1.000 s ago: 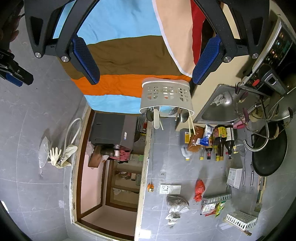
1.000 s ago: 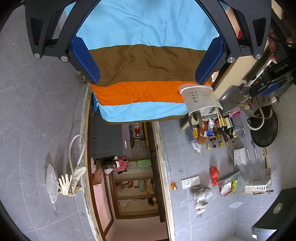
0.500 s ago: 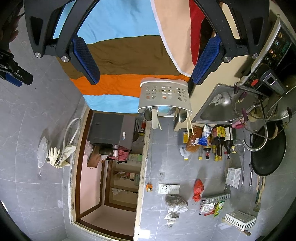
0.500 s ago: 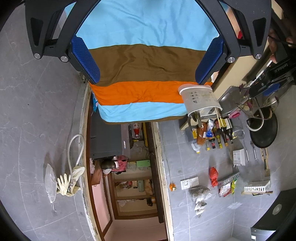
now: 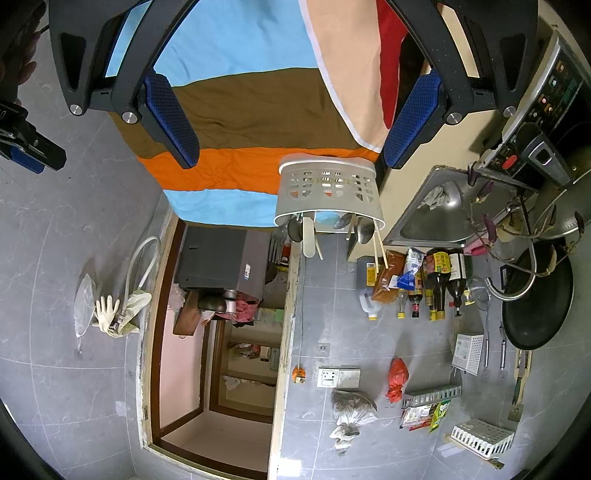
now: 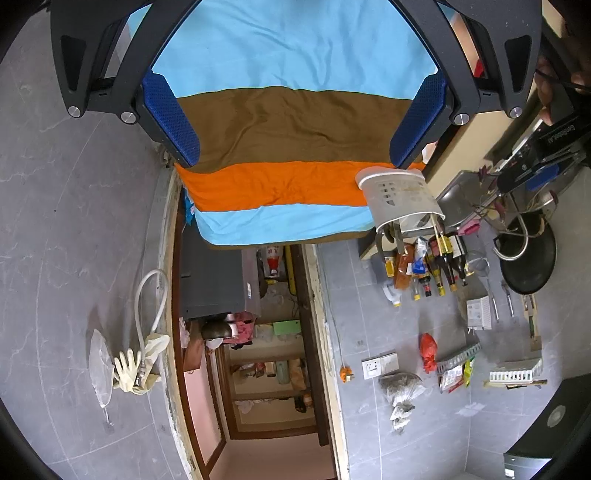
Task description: Organize utensils
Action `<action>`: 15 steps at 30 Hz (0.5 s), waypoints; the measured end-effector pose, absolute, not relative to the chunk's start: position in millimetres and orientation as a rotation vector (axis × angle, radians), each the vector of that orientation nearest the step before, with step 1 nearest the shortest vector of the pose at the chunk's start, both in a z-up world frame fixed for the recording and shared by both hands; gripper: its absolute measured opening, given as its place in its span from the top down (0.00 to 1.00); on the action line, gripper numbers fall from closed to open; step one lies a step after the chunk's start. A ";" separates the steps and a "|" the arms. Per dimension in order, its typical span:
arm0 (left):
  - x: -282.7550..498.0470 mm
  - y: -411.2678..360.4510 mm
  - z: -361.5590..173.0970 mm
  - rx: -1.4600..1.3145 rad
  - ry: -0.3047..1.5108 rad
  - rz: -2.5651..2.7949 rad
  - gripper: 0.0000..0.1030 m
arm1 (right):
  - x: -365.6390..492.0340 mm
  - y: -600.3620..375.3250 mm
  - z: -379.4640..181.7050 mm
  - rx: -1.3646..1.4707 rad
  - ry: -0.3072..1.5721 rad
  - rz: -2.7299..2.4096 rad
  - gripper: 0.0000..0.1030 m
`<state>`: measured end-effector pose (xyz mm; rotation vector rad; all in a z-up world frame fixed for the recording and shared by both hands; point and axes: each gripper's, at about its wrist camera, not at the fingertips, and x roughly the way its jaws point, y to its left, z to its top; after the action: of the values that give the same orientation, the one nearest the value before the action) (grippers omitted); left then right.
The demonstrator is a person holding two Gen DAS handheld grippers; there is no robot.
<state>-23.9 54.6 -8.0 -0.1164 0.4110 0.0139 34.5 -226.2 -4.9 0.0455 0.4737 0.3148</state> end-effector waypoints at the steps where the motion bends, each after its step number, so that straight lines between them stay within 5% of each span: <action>1: -23.8 54.8 -7.9 -0.116 0.411 0.014 0.05 | 34.8 -226.0 -5.0 0.045 0.474 0.315 0.00; 15: -20.9 56.6 -7.0 -0.111 0.408 0.014 0.05 | 34.5 -226.3 -4.5 0.046 0.473 0.314 0.00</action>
<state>-20.9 56.6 -7.0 -0.1111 0.4076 0.0143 34.5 -226.3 -4.5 0.0457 0.4734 0.3138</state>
